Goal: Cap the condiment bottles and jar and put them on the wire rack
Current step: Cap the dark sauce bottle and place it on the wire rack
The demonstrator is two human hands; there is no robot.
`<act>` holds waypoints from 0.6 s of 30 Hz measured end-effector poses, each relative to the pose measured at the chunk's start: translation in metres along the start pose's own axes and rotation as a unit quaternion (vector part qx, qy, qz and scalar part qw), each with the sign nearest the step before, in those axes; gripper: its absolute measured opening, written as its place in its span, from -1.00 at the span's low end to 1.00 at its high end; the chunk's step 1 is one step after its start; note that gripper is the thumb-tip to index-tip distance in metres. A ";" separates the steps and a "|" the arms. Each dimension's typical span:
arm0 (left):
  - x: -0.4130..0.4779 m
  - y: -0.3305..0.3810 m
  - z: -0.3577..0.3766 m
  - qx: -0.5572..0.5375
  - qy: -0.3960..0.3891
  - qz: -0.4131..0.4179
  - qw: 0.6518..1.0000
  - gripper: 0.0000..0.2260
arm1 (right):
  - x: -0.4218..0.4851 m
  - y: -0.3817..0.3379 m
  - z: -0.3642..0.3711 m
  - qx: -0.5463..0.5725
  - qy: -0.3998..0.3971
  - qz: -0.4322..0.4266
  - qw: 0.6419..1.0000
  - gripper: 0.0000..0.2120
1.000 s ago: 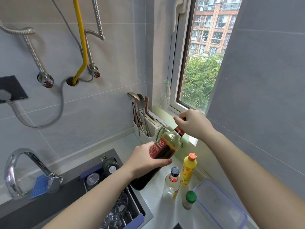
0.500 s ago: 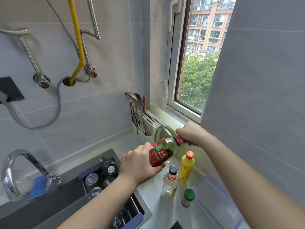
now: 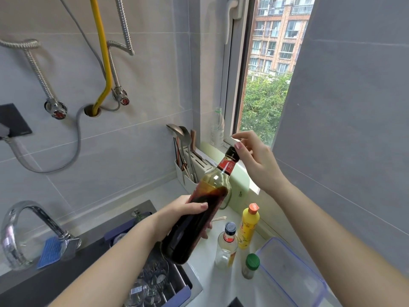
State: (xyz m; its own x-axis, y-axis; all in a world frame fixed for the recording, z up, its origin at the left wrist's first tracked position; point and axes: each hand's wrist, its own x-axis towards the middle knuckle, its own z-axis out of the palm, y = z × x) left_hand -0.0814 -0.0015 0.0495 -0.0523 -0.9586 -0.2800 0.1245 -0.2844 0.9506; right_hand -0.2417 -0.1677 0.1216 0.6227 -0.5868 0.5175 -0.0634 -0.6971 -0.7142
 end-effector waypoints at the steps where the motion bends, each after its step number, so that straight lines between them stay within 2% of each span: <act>1: 0.000 0.000 -0.002 -0.029 -0.041 -0.010 0.999 -0.38 | 0.000 -0.002 0.000 0.004 -0.005 -0.011 1.000 -0.53; 5: -0.004 -0.002 -0.003 -0.132 -0.193 -0.045 0.971 -0.42 | -0.002 -0.012 0.000 0.014 -0.013 -0.064 0.998 -0.60; 9: -0.006 -0.003 -0.001 -0.122 -0.280 -0.045 0.951 -0.44 | -0.004 -0.020 0.001 -0.027 -0.045 -0.096 0.994 -0.54; 15: -0.007 -0.006 -0.003 -0.103 -0.262 -0.047 0.958 -0.44 | -0.005 -0.018 0.002 -0.046 -0.073 -0.071 0.994 -0.55; 18: -0.009 -0.001 -0.004 -0.070 -0.203 -0.039 0.976 -0.44 | -0.003 -0.016 0.001 -0.078 -0.096 -0.036 0.992 -0.55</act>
State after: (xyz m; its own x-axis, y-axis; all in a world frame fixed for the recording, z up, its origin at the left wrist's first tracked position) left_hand -0.0775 0.0074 0.0503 -0.4510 -0.8574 -0.2481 0.2379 -0.3834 0.8924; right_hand -0.2416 -0.1543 0.1307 0.7662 -0.4548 0.4540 -0.1250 -0.7985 -0.5889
